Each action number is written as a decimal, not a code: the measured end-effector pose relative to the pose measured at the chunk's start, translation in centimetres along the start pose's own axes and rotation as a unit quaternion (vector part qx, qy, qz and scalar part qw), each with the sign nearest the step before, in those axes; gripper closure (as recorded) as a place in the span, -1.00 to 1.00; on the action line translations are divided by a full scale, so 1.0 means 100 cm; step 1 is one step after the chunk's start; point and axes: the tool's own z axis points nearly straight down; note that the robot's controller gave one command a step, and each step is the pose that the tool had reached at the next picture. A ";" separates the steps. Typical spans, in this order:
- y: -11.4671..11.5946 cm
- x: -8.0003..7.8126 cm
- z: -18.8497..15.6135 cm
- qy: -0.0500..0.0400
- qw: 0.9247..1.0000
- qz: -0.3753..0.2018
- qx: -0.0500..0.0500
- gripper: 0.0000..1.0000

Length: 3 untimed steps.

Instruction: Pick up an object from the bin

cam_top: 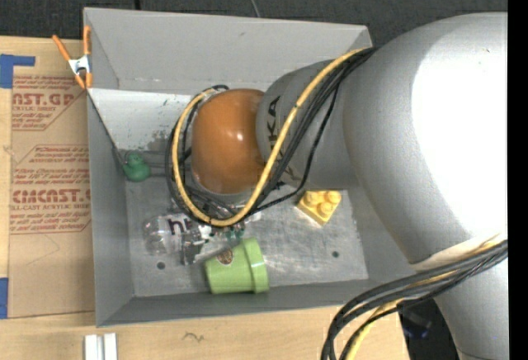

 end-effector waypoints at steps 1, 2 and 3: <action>0.000 0.001 -0.007 0.002 1.000 0.001 0.001 1.00; 0.000 0.000 -0.016 0.001 1.000 0.000 0.001 1.00; 0.000 0.000 -0.020 0.001 1.000 0.000 0.001 1.00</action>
Offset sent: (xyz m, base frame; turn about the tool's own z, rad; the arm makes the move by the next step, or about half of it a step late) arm -0.0001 -0.0002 0.0265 0.0000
